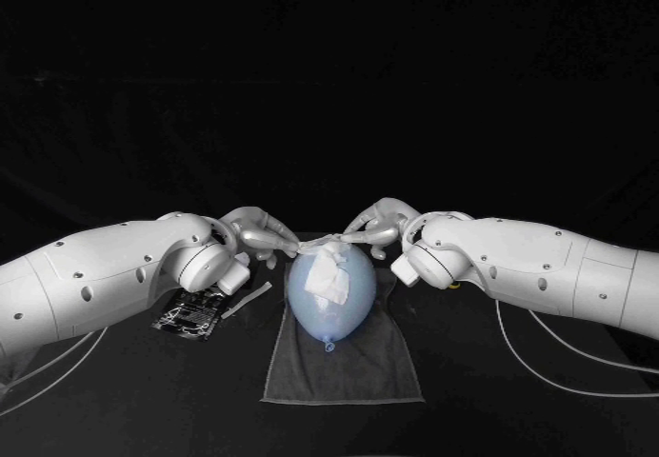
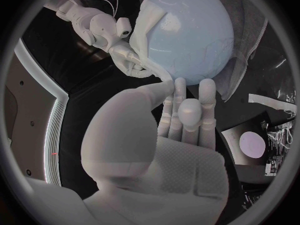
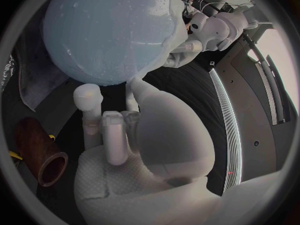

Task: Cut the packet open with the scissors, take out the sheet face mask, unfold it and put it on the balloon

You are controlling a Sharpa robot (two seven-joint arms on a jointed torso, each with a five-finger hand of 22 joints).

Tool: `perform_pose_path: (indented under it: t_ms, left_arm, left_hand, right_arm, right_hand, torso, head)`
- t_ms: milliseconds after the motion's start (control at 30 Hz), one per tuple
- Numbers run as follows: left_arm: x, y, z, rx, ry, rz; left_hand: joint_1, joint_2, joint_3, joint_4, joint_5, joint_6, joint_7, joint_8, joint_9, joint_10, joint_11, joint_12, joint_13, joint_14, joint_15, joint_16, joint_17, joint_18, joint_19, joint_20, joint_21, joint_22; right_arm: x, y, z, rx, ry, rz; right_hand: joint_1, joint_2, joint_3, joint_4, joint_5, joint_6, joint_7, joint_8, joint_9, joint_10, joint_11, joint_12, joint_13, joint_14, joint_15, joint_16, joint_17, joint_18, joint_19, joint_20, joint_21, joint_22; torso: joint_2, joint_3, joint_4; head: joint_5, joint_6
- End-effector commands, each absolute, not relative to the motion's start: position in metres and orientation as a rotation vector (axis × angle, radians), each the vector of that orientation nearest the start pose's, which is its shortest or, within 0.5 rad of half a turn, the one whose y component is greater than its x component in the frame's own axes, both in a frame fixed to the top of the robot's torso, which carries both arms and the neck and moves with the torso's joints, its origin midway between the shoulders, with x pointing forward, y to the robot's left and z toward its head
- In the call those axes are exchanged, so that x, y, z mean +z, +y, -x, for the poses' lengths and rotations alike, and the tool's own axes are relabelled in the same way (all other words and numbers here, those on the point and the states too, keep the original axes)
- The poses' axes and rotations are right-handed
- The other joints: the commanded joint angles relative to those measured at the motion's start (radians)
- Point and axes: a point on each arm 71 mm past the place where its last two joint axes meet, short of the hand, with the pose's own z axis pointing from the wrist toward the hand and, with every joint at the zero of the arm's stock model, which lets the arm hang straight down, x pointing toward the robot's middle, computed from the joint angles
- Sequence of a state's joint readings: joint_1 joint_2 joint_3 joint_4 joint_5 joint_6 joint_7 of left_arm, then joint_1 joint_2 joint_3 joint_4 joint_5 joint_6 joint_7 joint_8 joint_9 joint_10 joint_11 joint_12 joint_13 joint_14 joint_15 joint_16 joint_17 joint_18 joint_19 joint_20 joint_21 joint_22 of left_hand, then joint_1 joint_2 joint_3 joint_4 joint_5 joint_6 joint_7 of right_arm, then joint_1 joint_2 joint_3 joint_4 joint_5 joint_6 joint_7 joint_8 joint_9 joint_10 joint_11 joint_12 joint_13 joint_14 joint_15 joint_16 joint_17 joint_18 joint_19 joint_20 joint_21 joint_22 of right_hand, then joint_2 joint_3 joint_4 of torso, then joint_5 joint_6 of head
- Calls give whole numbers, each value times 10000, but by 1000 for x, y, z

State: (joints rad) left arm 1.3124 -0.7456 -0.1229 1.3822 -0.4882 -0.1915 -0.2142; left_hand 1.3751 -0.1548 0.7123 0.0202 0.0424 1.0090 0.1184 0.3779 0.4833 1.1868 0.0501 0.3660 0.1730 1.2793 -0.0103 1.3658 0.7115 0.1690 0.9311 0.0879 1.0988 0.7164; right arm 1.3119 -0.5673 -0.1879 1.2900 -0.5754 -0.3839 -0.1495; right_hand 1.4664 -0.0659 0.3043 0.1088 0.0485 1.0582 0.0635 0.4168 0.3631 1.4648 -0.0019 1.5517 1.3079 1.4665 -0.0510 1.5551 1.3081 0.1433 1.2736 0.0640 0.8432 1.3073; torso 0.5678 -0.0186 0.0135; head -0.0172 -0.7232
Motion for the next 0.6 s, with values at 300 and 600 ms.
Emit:
perform_pose_path:
  t_ms: [300,600]
  left_arm:
    - [-191,205,-519,-9369,19786,7971]
    - [-188,210,-521,-9402,19382,8043]
  left_hand:
    - [-53,88,62,3,70,85,33,42,114,56,21,65,16,50,-23,38,2,108,54,-2,61,15]
    - [-54,89,66,2,70,87,32,43,115,59,20,66,16,58,-24,42,20,107,59,-2,65,21]
  right_arm:
    - [-198,-154,-529,8710,17532,-6775]
    - [-196,-164,-526,8808,17950,-6834]
  right_hand:
    - [-337,-186,930,-246,4,54,-71,529,345,1060,-116,191,2629,895,-128,89,2266,-193,186,-144,401,993]
    - [-687,-333,1389,-375,2,-37,-88,706,444,1060,-130,191,2629,888,-142,83,2247,-181,147,-164,331,967]
  torso:
    - [8,2,0]
    - [16,5,-17]
  head:
    - [12,8]
    - [33,-2]
